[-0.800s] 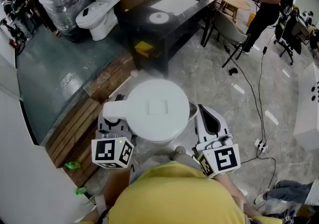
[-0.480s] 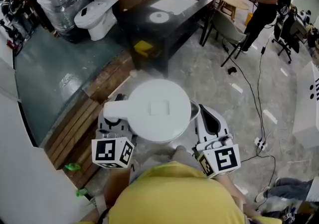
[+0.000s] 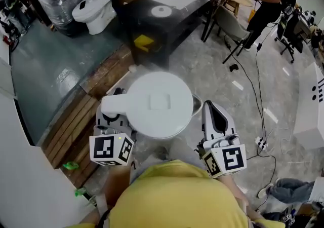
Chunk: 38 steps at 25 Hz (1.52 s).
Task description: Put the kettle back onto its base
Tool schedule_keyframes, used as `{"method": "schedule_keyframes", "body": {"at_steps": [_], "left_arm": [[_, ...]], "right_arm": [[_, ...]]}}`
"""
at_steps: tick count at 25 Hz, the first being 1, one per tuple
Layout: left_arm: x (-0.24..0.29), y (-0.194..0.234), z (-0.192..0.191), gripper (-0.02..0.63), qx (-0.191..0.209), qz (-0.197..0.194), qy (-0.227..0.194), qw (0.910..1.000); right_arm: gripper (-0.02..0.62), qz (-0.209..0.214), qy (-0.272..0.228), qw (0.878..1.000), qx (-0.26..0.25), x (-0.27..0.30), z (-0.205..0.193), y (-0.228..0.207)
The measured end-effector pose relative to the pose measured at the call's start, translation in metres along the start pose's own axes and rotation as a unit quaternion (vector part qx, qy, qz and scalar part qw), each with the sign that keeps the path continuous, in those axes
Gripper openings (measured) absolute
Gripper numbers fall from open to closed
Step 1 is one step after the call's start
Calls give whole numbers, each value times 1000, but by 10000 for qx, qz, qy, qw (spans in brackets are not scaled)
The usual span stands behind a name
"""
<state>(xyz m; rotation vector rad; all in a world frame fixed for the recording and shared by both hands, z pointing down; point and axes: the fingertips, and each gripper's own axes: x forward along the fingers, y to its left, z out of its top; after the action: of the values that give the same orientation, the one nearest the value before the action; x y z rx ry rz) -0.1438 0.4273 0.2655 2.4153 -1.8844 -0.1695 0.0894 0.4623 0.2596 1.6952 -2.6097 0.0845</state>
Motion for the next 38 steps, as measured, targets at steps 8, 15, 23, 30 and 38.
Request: {"method": "schedule_keyframes", "body": {"at_steps": [8,15,23,30,38], "left_arm": [[38,6,-9,46,4,62,42,10000],[98,15,-9,46,-36,81,-8,10000],[178,31,-1,46,10,234,-30,9997],[225,38,0,48,10,465,-73,9989],[261,45,-2,48,-35,685,-119,9976]], "right_arm": [[15,104,1,9999,16,36,-7,-16],[15,160,10,9999,30,93,-6,-47],[15,340,39,9994,46,173,8,-88],[15,548,89,9984,79,221,8,-120],[15,746,73,9972,83,256,6,-147]]}}
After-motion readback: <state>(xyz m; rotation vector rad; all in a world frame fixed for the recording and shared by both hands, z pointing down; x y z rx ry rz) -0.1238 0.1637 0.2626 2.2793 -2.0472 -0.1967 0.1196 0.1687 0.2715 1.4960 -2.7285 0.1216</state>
